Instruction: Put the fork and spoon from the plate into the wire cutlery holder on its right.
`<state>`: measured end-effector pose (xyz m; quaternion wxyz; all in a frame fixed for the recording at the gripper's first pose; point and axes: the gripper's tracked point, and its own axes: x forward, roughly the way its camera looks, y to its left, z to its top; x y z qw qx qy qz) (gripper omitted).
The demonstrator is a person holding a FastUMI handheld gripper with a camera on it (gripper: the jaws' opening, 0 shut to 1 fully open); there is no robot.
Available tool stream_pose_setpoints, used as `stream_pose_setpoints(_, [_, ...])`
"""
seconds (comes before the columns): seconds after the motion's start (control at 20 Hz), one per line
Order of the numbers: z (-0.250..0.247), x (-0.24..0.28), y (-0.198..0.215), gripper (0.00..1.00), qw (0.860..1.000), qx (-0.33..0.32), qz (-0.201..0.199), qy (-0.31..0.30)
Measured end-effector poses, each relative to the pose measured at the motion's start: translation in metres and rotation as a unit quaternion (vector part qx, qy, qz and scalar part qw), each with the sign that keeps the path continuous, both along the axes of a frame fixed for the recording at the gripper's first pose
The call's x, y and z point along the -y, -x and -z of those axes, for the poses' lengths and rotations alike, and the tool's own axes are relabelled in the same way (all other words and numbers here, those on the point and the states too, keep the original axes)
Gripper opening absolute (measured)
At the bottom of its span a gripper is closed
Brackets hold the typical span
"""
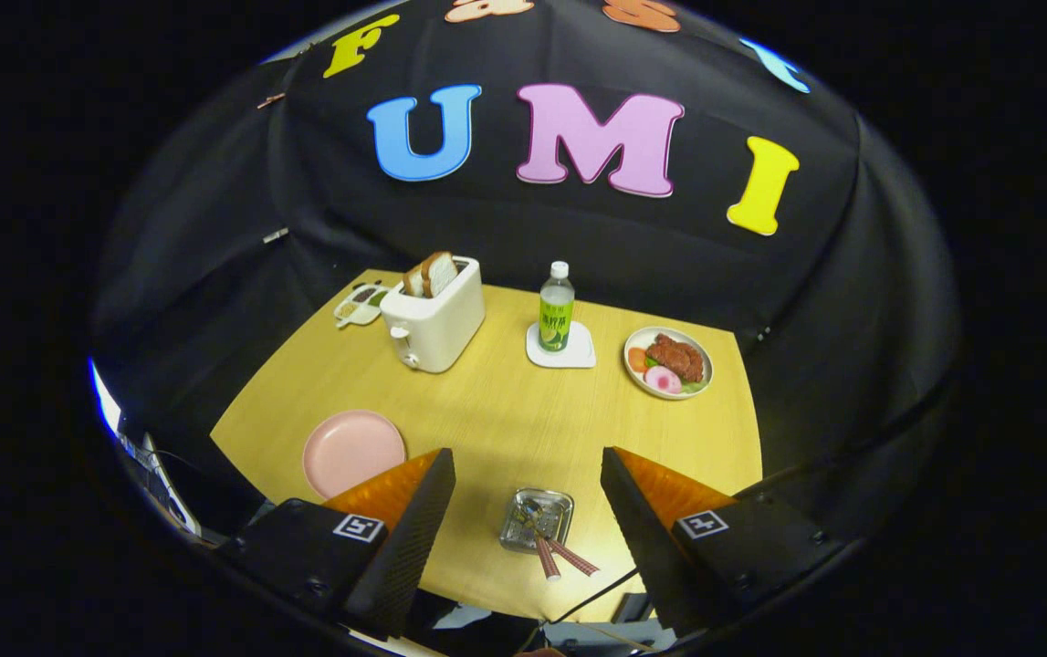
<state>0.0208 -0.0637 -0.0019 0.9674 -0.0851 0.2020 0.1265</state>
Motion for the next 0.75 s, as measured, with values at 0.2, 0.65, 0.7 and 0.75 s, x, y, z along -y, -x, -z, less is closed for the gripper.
stream_pose_setpoints(0.2, [-0.028, -0.025, 0.012, 1.00, 0.997, 0.074, 0.005, -0.026])
stream_pose_setpoints(0.65, [-0.081, -0.074, 0.032, 1.00, 0.977, 0.201, 0.039, -0.053])
stream_pose_setpoints(0.7, [-0.085, -0.074, 0.034, 1.00, 0.975, 0.212, 0.046, -0.052])
stream_pose_setpoints(0.75, [-0.090, -0.075, 0.034, 1.00, 0.971, 0.226, 0.051, -0.052])
